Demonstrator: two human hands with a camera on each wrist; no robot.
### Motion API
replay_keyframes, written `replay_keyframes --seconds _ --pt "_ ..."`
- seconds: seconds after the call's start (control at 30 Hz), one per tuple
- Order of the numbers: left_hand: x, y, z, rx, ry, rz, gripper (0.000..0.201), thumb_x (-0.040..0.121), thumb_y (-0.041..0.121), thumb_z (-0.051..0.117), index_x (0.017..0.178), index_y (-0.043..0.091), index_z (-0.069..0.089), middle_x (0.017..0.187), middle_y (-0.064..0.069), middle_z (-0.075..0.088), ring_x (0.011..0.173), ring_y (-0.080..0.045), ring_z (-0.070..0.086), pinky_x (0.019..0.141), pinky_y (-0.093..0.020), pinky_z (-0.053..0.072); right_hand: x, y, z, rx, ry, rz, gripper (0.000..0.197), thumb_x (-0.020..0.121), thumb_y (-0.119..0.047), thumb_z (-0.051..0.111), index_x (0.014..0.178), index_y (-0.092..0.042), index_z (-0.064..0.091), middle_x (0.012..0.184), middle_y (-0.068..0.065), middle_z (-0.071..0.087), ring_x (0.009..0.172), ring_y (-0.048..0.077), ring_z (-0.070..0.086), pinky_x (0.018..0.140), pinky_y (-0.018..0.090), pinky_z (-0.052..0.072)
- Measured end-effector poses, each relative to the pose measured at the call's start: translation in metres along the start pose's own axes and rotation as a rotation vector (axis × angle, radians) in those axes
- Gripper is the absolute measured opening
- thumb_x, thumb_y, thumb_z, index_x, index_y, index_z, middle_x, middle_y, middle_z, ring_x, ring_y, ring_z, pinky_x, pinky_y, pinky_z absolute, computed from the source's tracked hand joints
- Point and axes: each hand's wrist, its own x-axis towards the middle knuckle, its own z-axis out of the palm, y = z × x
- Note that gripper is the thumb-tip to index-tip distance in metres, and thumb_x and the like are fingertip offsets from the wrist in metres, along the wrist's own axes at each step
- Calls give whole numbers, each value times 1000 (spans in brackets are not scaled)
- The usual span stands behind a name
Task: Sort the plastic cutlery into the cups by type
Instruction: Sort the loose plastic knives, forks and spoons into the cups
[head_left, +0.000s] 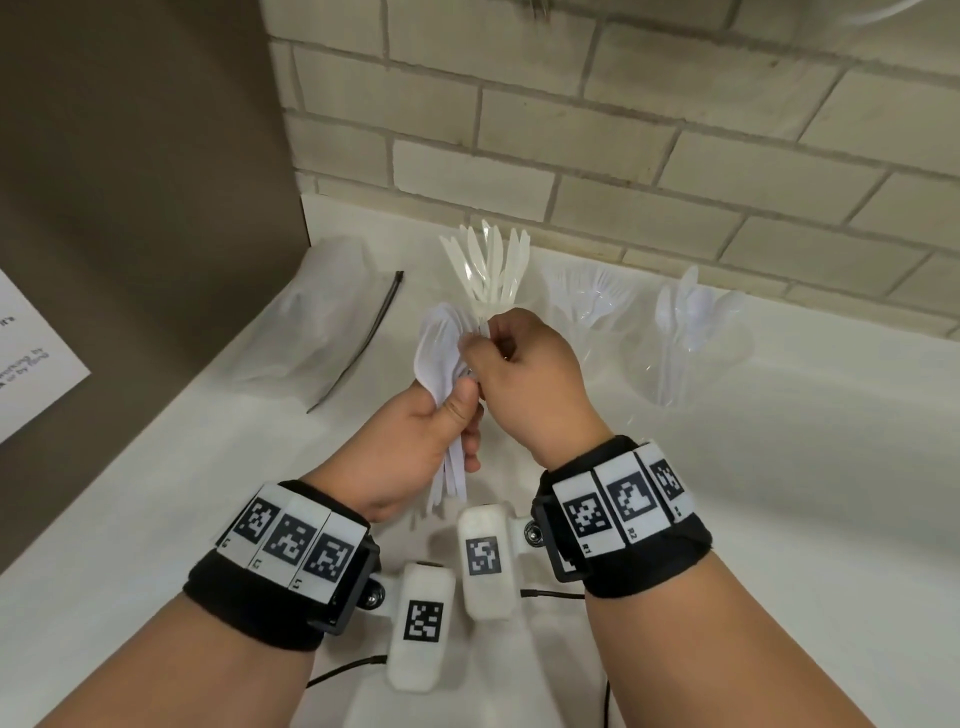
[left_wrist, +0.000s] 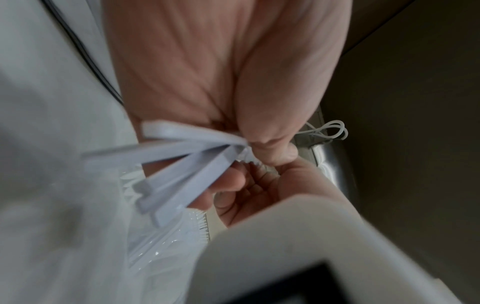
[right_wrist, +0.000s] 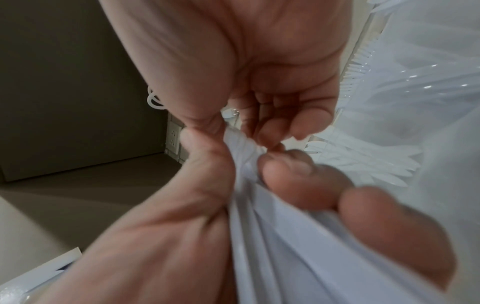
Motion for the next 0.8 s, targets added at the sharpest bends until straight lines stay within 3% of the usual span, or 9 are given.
replay_keyframes --seconds 0.13,0.23,0.37,0.43,0.5,0.57,0.63,0.73,0.8 --pt "0 1 1 -33 12 -40 47 80 53 44 85 9 58 67 0 54 61 -14 52 64 -31 49 3 4 4 -69 54 -74 21 94 -24 53 79 -10 49 66 -2 53 58 7 49 52 10 37" --pt "3 2 2 -111 85 -93 50 91 48 40 103 5 62 74 -5 61 68 -17 58 66 -30 50 4 5 7 -71 70 -107 19 97 -20 48 81 -12 44 70 -1 51 62 9 48 54 8 36" --pt "5 4 3 -111 116 -94 47 98 38 40 114 -3 55 85 -16 51 70 -21 53 64 -30 52 1 5 8 3 81 -71 14 100 -18 42 89 -10 40 68 -7 43 59 3 45 52 6 37" --pt "5 7 3 -109 113 -100 46 99 36 40 115 -4 55 86 -17 53 73 -24 55 65 -32 54 0 5 7 70 108 -50 13 100 -17 42 91 -8 40 69 -6 45 60 5 49 50 6 38" --pt "5 10 3 -92 113 -103 46 99 35 40 113 -5 57 86 -19 57 75 -28 59 71 -39 55 1 4 6 121 152 -38 12 100 -19 42 93 -9 41 72 -5 50 66 15 59 50 8 41" --pt "5 12 3 -60 116 -106 48 99 35 40 106 -9 58 87 -20 60 77 -31 62 74 -41 57 2 3 5 133 194 -42 11 100 -21 43 95 -11 41 74 -5 53 76 23 65 62 21 51" --pt "5 13 3 -37 122 -112 44 99 35 41 92 -4 60 82 -18 61 74 -30 62 65 -35 58 3 2 4 155 198 -32 11 100 -22 43 96 -12 41 76 -4 56 79 23 67 71 40 56" --pt "5 14 4 -46 154 -122 39 99 33 43 79 4 59 66 -8 63 60 -19 63 55 -30 54 7 2 0 192 217 -27 11 100 -23 42 95 -13 42 82 1 63 78 21 67 76 47 56" --pt "4 13 3 -40 171 -137 35 99 32 44 79 6 59 61 -3 63 55 -17 61 57 -32 55 8 0 -7 265 268 -17 12 100 -22 41 90 -16 41 87 7 67 76 25 69 74 48 58"
